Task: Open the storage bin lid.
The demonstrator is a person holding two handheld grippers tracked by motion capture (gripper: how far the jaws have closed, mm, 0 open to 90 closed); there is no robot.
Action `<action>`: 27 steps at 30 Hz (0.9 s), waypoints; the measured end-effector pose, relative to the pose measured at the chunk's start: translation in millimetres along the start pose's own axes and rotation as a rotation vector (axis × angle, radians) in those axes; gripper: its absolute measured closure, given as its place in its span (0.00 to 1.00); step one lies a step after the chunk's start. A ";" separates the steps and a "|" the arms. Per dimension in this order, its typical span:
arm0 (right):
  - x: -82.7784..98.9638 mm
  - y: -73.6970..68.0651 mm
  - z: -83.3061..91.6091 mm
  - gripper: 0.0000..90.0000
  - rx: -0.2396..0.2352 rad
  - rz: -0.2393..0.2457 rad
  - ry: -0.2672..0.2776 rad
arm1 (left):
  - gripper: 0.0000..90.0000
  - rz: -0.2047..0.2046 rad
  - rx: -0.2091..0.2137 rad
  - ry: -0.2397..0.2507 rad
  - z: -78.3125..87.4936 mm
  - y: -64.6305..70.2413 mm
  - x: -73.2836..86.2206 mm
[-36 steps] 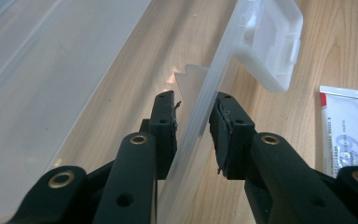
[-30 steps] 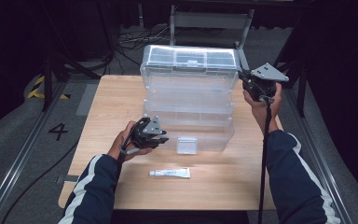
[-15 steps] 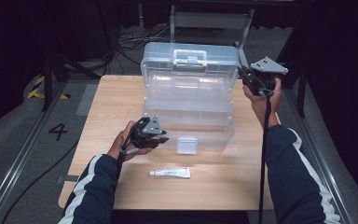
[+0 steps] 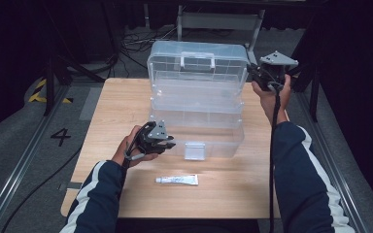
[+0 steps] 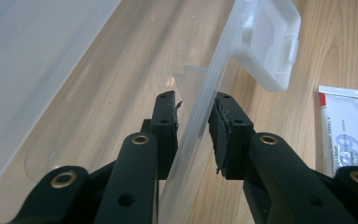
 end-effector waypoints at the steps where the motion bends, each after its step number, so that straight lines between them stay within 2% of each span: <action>1: -0.3 0.3 -1.4 0.95 0.004 0.001 -0.002 | 0.81 0.001 0.000 0.000 -0.1 0.4 0.0; 5: -1.4 4.6 -9.2 0.95 0.003 -0.019 -0.014 | 0.81 0.007 0.005 0.009 -0.2 -0.2 0.4; 14: -4.8 11.4 -31.2 0.95 0.005 -0.023 -0.057 | 0.82 0.017 0.021 0.019 -1.5 -2.1 0.9; 21: -4.3 15.9 -45.4 0.94 0.013 -0.054 -0.079 | 0.81 0.028 0.026 0.021 -1.9 -2.2 1.4; 27: -2.7 21.4 -55.2 0.94 -0.003 -0.066 -0.096 | 0.81 0.029 0.027 0.022 -1.9 -2.3 1.6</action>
Point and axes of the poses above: each handheld gripper's, and its own axes: z roughly backward along the jaws, x roughly out of its underside, y roughly to its right, the point moved 2 cm from there along -z, roughly forward along the jaws, and after that the axes turned 13 degrees about y, right-handed, at the moved point
